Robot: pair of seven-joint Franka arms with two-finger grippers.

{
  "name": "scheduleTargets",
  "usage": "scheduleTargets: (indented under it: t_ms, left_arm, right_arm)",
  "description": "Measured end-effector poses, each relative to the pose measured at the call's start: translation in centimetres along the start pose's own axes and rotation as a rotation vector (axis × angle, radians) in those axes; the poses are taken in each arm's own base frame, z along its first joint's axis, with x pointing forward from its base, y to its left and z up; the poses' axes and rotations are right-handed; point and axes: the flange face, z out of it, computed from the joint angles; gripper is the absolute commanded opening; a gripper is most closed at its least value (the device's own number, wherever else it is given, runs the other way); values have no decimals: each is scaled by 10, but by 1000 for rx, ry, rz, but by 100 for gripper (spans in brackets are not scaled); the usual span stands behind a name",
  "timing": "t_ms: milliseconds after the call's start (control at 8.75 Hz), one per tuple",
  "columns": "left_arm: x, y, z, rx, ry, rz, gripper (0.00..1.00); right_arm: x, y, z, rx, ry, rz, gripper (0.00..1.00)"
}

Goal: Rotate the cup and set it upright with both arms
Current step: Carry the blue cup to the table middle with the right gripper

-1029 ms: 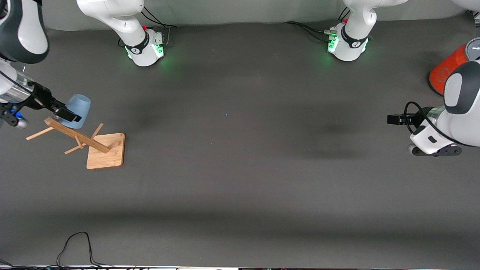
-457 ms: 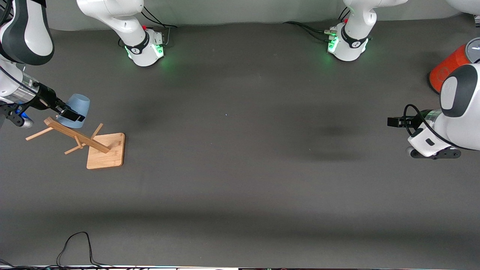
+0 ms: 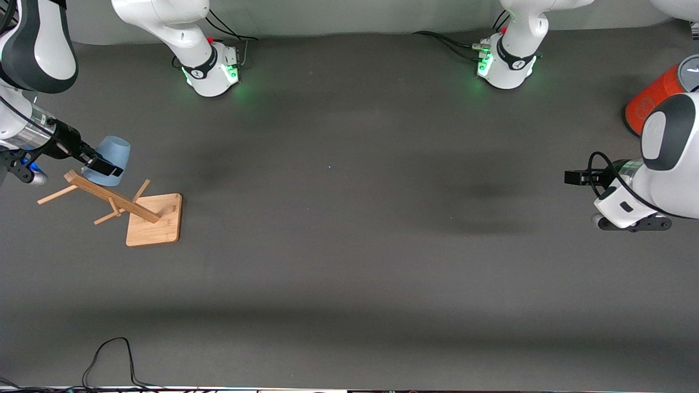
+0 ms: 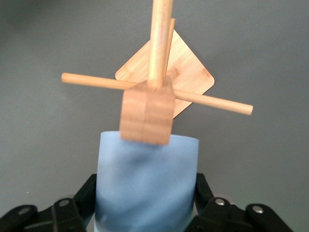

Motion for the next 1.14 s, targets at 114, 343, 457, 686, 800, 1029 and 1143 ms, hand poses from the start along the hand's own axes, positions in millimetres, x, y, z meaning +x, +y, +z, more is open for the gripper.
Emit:
scheduleTargets:
  t_ms: [114, 343, 457, 686, 800, 1029, 1143]
  left_arm:
    - [0, 0, 0, 0, 0, 1, 100]
    - [0, 1, 0, 1, 0, 1, 100]
    - [0, 1, 0, 1, 0, 2, 100]
    - [0, 1, 0, 1, 0, 2, 100]
    - [0, 1, 0, 1, 0, 1, 100]
    - [0, 6, 0, 4, 1, 7, 100]
    - [0, 14, -1, 11, 0, 16, 100]
  right_arm:
    - [-14, -6, -14, 8, -1, 6, 55]
    - [-54, -27, -44, 21, -6, 22, 55]
    - [-75, -38, -55, 25, -10, 38, 55]
    - [-122, -71, -70, 26, -19, 90, 55]
    - [-151, -96, -72, 21, -16, 128, 55]
    - [-220, -153, -69, -1, 20, 223, 55]
    - [-248, -183, -66, -4, 40, 275, 55]
